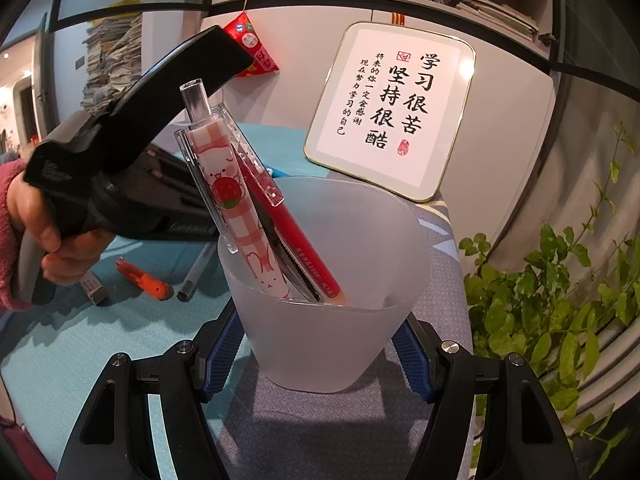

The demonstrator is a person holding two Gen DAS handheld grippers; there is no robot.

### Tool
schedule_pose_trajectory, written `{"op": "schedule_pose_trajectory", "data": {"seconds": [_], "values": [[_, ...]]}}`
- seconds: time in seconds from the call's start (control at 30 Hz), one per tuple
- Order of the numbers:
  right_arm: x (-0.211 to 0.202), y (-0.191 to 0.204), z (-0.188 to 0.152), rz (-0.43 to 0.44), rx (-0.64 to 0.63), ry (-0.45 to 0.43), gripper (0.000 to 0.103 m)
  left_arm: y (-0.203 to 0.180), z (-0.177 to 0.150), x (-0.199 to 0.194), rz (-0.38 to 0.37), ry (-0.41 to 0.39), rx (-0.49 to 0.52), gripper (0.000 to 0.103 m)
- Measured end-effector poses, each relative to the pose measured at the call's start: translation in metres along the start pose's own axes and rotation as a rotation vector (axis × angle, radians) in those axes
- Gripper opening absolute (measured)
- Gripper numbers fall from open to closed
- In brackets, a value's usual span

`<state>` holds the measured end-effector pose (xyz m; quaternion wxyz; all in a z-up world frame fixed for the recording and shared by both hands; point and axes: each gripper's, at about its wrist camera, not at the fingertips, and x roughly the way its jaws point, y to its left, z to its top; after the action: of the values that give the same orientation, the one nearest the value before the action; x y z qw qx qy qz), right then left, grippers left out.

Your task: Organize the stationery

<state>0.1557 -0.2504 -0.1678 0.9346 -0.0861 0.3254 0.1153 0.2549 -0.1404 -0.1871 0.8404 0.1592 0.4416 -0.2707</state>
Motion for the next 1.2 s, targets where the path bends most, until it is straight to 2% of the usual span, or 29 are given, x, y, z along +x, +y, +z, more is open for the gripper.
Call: {"op": "schedule_pose_trajectory", "data": {"seconds": [0.07,0.3,0.5,0.57,0.63,0.7,0.77,0.87,1.03,1.2], "values": [[0.000,0.000,0.000,-0.001,-0.001,0.001,0.071,-0.006,-0.006,-0.003,0.017,-0.002,0.033,0.005],[0.000,0.000,-0.001,-0.003,-0.002,0.001,0.071,-0.016,-0.035,-0.028,-0.013,-0.001,0.076,0.005],[0.000,0.000,-0.001,-0.003,-0.002,0.001,0.071,-0.021,-0.050,-0.077,-0.048,-0.120,0.034,0.005],[0.000,0.001,-0.001,-0.004,-0.003,0.001,0.071,-0.023,-0.049,-0.087,-0.064,-0.145,0.041,0.008],[-0.001,0.001,-0.001,-0.006,-0.004,0.001,0.071,-0.028,-0.045,-0.084,-0.018,-0.167,0.050,0.008],[-0.001,0.001,-0.001,-0.007,-0.005,0.001,0.071,-0.028,-0.038,-0.071,-0.005,-0.145,0.045,0.012],[-0.001,0.001,-0.001,-0.010,-0.005,0.001,0.071,-0.024,-0.031,-0.055,-0.016,-0.120,0.026,0.025],[-0.001,0.000,-0.001,-0.009,-0.002,0.003,0.071,-0.021,-0.019,-0.032,-0.018,-0.088,0.014,0.024],[0.000,-0.001,0.000,-0.007,0.000,0.004,0.071,-0.018,-0.004,0.003,0.044,-0.005,0.025,0.027],[0.000,-0.001,0.000,-0.006,0.003,0.006,0.071,-0.012,-0.014,-0.004,0.013,-0.004,0.007,0.028]]}}
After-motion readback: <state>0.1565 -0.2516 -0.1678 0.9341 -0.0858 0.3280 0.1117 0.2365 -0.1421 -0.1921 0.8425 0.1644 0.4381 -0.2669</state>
